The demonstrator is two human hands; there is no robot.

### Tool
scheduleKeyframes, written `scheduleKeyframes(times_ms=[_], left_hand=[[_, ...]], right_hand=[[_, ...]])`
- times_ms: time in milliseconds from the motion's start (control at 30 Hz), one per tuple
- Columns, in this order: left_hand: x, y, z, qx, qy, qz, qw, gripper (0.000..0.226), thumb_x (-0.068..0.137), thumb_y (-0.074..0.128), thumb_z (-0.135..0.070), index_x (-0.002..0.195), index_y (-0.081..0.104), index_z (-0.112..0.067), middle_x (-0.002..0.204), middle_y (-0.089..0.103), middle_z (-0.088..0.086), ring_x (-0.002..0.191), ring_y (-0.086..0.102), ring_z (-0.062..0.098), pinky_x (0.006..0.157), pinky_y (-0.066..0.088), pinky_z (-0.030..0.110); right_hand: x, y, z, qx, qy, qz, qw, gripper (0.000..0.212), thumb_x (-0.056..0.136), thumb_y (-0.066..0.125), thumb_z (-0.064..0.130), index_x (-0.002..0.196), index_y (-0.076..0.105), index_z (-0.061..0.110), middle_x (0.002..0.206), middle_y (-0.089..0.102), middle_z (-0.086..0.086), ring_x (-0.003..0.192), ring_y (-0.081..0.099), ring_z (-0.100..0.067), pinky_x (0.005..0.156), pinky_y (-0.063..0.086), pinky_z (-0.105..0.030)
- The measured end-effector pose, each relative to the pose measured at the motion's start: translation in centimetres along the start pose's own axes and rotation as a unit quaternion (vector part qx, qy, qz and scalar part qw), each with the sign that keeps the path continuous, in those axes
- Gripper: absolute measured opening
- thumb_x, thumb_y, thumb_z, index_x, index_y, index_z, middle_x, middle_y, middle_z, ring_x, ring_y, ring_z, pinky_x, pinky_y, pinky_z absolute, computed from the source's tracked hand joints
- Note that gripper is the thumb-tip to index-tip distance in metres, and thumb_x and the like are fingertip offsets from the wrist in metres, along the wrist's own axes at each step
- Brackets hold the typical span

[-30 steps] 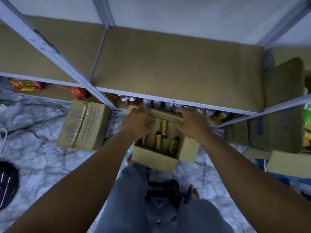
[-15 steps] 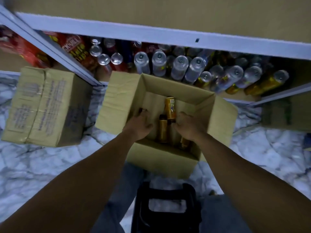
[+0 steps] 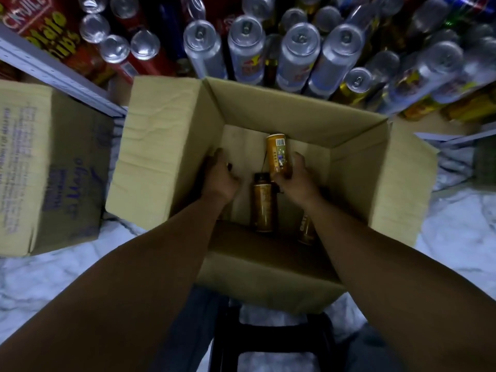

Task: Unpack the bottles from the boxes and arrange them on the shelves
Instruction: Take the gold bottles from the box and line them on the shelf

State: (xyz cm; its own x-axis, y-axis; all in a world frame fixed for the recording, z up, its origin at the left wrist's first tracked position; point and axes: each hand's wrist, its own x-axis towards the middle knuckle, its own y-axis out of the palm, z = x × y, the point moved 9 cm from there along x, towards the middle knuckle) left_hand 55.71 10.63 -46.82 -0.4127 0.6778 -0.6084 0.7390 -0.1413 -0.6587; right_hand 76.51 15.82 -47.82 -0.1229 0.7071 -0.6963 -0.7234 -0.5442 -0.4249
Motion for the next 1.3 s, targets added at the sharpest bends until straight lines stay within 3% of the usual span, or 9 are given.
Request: scheduleKeyframes(times_ms=[100,333,600,733,800,900,1067,1167,1300], left_hand=[[1.0,0.1,-0.1,0.028,0.011,-0.019,0.999,0.084,0.082,0.080,-0.017,0.154,0.036,-0.016,0.147,0.043,0.016,0.134,0.047,0.034,0.111,0.041,0.040],[1.7,1.7,0.7,0.088,0.021,0.046,0.995,0.070,0.085,0.075,-0.012,0.147,0.043,-0.017,0.133,0.056,0.018,0.120,0.056,0.038,0.097,0.052,0.045],[-1.5,-2.0,-2.7,-0.048,0.069,0.014,0.996,0.072,0.090,0.073,-0.016,0.153,0.039,-0.029,0.135,0.061,0.004,0.126,0.056,0.024,0.100,0.042,0.029],[-6.9,-7.6,-6.8,-0.067,0.119,-0.008,0.991,0.070,0.088,0.074,-0.018,0.148,0.042,-0.033,0.133,0.065,0.001,0.124,0.059,0.022,0.107,0.047,0.039],[-10.2,-10.5,-9.0,-0.096,0.141,-0.012,0.985,0.069,0.085,0.076,-0.018,0.143,0.045,-0.034,0.131,0.065,-0.002,0.122,0.060,0.018,0.105,0.049,0.039],[-15.8,-14.4,-11.7,-0.148,0.129,0.006,0.981,0.068,0.083,0.078,-0.016,0.141,0.046,-0.035,0.121,0.066,-0.009,0.110,0.062,0.009,0.096,0.050,0.029],[-25.4,-22.4,-16.0,-0.229,0.105,-0.020,0.968,0.070,0.078,0.081,-0.015,0.126,0.043,-0.049,0.109,0.068,-0.017,0.097,0.066,0.001,0.087,0.056,0.033],[-30.7,-27.4,-19.7,-0.268,0.113,-0.030,0.956,0.071,0.071,0.082,-0.016,0.126,0.046,-0.044,0.108,0.070,-0.014,0.098,0.069,0.009,0.090,0.058,0.045],[-37.4,-34.7,-26.4,-0.297,0.177,-0.034,0.938,0.070,0.072,0.080,-0.006,0.130,0.048,-0.030,0.109,0.070,-0.008,0.101,0.067,0.007,0.092,0.055,0.038]], right_hand=[[0.8,0.8,-0.7,0.024,0.023,-0.023,0.999,0.083,0.092,0.073,0.027,0.156,0.021,0.023,0.143,0.054,-0.012,0.126,0.056,-0.033,0.100,0.051,-0.049],[1.4,0.4,-1.5,0.049,0.021,-0.075,0.996,0.081,0.091,0.073,0.018,0.154,0.022,0.025,0.134,0.059,-0.012,0.115,0.062,-0.030,0.084,0.051,-0.036],[-3.6,-4.6,1.6,0.127,-0.044,-0.165,0.977,0.086,0.084,0.076,0.011,0.153,0.030,0.034,0.144,0.052,-0.005,0.128,0.051,-0.016,0.091,0.050,-0.028],[-9.2,-8.4,6.2,0.128,-0.070,-0.169,0.975,0.087,0.079,0.080,0.018,0.151,0.033,0.036,0.139,0.057,-0.007,0.127,0.055,-0.024,0.101,0.051,-0.042],[-12.7,-10.2,8.7,0.132,-0.074,-0.162,0.975,0.086,0.079,0.079,0.020,0.151,0.032,0.032,0.137,0.058,-0.007,0.124,0.056,-0.024,0.098,0.050,-0.037],[-18.6,-13.8,12.9,0.149,-0.096,-0.168,0.970,0.081,0.079,0.080,0.019,0.147,0.037,0.029,0.131,0.058,0.001,0.116,0.058,-0.020,0.091,0.049,-0.032],[-28.5,-20.0,20.0,0.186,-0.133,-0.156,0.961,0.065,0.076,0.085,0.020,0.126,0.048,0.039,0.117,0.066,0.015,0.105,0.064,0.000,0.095,0.054,-0.037],[-34.6,-23.8,25.3,0.183,-0.182,-0.148,0.955,0.059,0.073,0.086,0.030,0.119,0.053,0.049,0.120,0.067,0.015,0.110,0.064,-0.003,0.099,0.053,-0.043],[-42.2,-28.5,32.4,0.178,-0.257,-0.119,0.942,0.064,0.077,0.082,0.030,0.135,0.054,0.030,0.126,0.066,0.009,0.118,0.062,-0.010,0.103,0.051,-0.042]])
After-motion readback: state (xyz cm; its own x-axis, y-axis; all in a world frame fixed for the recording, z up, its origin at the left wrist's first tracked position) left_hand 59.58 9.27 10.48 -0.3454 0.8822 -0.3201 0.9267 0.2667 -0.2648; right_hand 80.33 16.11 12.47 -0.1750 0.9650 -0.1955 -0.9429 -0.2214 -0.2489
